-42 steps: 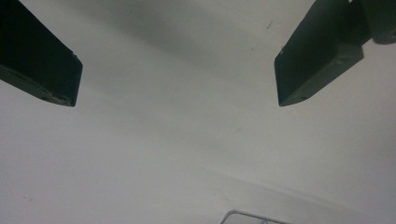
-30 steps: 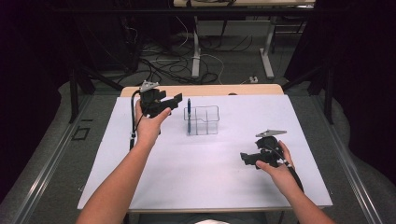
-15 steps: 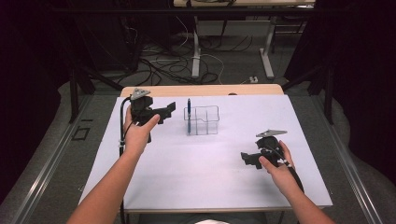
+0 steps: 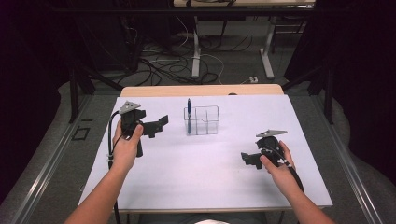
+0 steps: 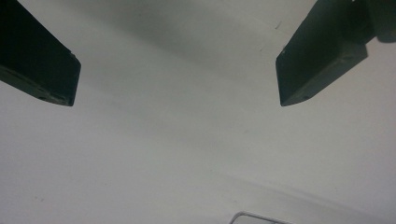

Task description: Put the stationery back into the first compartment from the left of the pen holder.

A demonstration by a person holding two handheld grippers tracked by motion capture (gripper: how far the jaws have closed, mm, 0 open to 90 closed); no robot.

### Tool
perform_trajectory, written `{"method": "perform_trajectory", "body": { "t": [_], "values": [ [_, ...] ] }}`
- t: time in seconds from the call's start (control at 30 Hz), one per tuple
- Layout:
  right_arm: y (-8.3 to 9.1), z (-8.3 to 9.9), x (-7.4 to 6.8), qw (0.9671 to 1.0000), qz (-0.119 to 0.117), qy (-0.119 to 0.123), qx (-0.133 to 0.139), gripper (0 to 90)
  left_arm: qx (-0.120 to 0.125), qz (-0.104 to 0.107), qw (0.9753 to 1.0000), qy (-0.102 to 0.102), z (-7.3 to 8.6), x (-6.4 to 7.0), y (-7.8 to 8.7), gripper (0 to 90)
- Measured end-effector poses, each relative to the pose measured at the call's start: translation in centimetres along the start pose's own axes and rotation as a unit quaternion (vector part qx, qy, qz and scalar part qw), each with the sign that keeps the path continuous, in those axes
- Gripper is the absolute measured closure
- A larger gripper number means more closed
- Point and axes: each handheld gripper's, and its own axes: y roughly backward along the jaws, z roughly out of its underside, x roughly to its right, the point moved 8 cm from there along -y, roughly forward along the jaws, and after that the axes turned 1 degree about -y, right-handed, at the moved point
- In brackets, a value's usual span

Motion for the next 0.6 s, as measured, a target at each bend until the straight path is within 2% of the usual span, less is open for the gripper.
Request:
{"method": "perform_trajectory", "body": {
  "t": [0.23, 0.6],
  "values": [
    [0.0, 0.0, 0.1, 1.0000, 0.004, 0.001, -0.001, 0.0, -0.015, -0.012, 0.9998, 0.005, 2.7, -1.1, 1.8, 1.6],
    [0.0, 0.1, 0.0, 1.0000, 0.003, 0.002, -0.002, 0.0, -0.029, -0.034, 0.9982, 0.040, 6.0, -3.7, 3.5, 2.0]
  ]
}}
